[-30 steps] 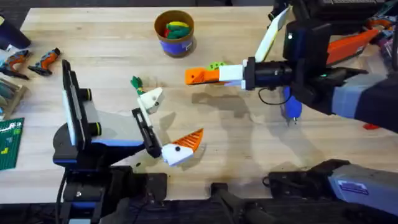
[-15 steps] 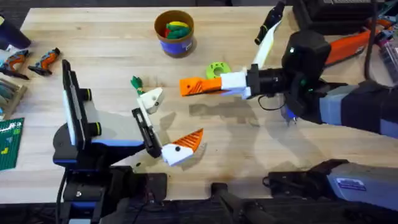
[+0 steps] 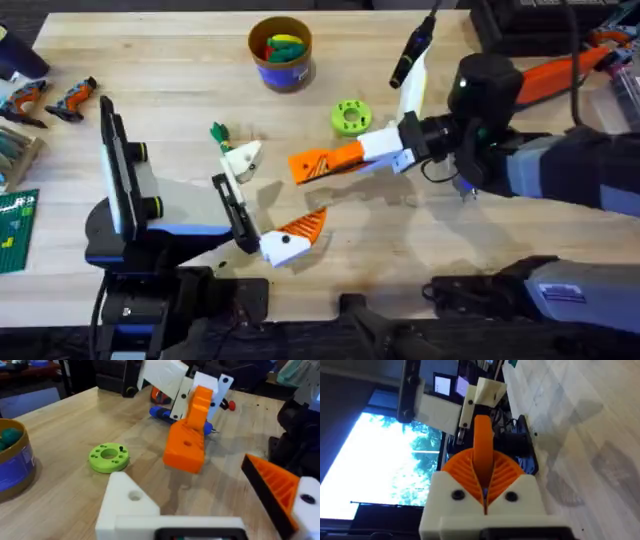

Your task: Pick up the gripper from the table and insert it into the empty holder that is missing its gripper. Then pick up a screw, insert it into the mounting hole, and use the screwdriver to tighten it. Finally, clean up the table by picking up the vegetable and placing it into the bucket.

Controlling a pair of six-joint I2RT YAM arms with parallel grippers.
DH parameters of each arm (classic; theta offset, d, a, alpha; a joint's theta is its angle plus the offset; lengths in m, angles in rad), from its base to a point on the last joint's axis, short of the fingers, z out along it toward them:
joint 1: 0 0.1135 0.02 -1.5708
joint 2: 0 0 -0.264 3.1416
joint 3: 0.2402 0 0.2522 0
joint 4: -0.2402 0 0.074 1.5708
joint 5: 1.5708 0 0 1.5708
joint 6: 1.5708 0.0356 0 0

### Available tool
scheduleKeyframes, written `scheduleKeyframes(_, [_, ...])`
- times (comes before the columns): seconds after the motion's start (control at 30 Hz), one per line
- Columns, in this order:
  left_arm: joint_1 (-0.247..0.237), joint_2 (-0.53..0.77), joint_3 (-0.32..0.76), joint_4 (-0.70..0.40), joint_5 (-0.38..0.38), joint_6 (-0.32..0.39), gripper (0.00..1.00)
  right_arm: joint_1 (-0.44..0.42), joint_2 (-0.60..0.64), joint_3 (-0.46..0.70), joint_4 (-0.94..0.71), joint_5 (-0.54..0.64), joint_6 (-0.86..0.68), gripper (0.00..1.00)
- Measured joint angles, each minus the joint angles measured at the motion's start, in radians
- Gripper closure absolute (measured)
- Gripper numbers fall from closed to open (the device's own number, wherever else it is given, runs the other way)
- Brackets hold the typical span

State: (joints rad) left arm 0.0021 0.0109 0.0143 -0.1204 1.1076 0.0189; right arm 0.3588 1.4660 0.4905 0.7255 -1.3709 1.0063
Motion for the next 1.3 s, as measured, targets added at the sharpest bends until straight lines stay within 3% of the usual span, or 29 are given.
scheduleKeyframes(0.37, [0.0,0.0,0.0,0.0,0.0,0.0,0.015,0.0,0.038,0.064,0.004,-0.07,0.09,0.986])
scheduleKeyframes(0.77, [0.0,0.0,0.0,0.0,0.0,0.0,0.015,0.034,0.211,0.067,0.214,-0.123,0.208,0.986])
scheduleKeyframes(0.87, [0.0,0.0,0.0,0.0,0.0,0.0,0.015,0.039,0.266,0.114,0.255,-0.15,0.269,0.986])
scheduleKeyframes(1.3, [0.0,0.0,0.0,0.0,0.0,0.0,0.015,0.077,0.279,0.162,0.263,-0.12,0.315,0.986])
